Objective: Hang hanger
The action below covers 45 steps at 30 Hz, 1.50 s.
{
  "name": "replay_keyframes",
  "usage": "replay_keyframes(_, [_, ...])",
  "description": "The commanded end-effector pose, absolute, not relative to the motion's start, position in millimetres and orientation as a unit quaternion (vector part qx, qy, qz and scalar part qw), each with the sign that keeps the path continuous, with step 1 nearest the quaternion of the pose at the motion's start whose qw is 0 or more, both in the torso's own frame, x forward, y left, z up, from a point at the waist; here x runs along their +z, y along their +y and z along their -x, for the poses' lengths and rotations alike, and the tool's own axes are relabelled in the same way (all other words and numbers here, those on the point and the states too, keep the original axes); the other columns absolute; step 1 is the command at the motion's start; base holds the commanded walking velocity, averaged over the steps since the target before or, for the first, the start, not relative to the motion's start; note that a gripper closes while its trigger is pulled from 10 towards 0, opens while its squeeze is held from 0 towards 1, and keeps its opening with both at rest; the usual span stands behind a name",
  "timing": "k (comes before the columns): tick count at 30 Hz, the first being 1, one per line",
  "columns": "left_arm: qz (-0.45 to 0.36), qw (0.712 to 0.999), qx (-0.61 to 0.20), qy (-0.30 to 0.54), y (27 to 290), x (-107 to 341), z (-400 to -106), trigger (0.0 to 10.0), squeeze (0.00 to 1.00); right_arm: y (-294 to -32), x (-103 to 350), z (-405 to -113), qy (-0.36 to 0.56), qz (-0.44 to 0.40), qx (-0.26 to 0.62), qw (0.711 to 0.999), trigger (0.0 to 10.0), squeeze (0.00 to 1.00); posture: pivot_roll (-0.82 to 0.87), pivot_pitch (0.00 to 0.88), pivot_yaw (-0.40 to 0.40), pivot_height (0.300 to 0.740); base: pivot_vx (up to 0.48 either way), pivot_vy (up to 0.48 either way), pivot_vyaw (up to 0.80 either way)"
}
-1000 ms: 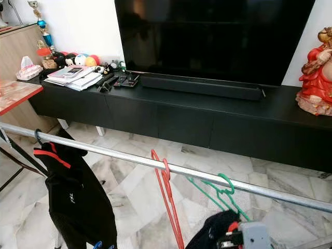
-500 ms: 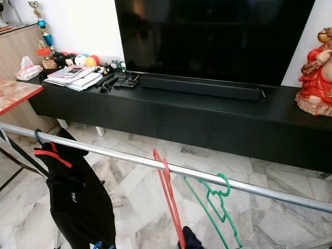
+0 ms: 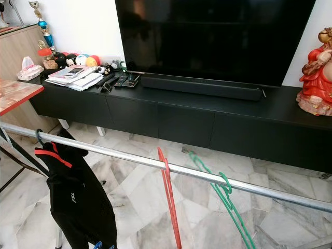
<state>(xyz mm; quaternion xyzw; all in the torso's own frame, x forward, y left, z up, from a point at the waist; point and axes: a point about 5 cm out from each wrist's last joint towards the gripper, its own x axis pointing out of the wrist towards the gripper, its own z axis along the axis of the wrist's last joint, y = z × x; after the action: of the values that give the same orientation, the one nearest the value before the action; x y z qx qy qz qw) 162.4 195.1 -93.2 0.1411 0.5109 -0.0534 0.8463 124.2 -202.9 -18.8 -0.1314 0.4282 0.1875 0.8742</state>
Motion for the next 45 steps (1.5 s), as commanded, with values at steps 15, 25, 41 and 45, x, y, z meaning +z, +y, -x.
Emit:
replay_keyframes(15, [-0.149, 0.836, -0.055, 0.526, 196.0, -96.1, -155.8, 10.0, 0.0, -194.3, -69.0, -150.3, 0.452, 0.148, 0.061, 0.878, 10.0, 0.0, -0.08, 0.026, 0.037, 0.74, 0.0, 0.0, 0.0])
replay_keyframes(25, [-0.147, 0.836, -0.054, 0.526, 195.2, -96.0, -156.2, 10.0, 0.0, -189.5, -92.4, -146.3, 0.485, 0.138, 0.047, 0.862, 10.0, 0.0, -0.08, 0.022, 0.041, 0.74, 0.0, 0.0, 0.0])
replay_keyframes(41, [-0.149, 0.837, -0.05, 0.524, 200.3, -94.5, -158.2, 10.0, 0.0, -165.2, -104.2, -137.0, 0.511, -0.036, -0.024, 0.859, 10.0, 0.0, -0.07, 0.013, 0.072, 0.74, 0.0, 0.0, 0.0])
replay_keyframes(45, [-0.15, 0.837, -0.05, 0.524, 201.5, -94.4, -157.8, 10.0, 0.0, -163.3, -105.4, -134.2, 0.512, -0.048, -0.028, 0.857, 10.0, 0.0, -0.07, 0.01, 0.075, 0.74, 0.0, 0.0, 0.0])
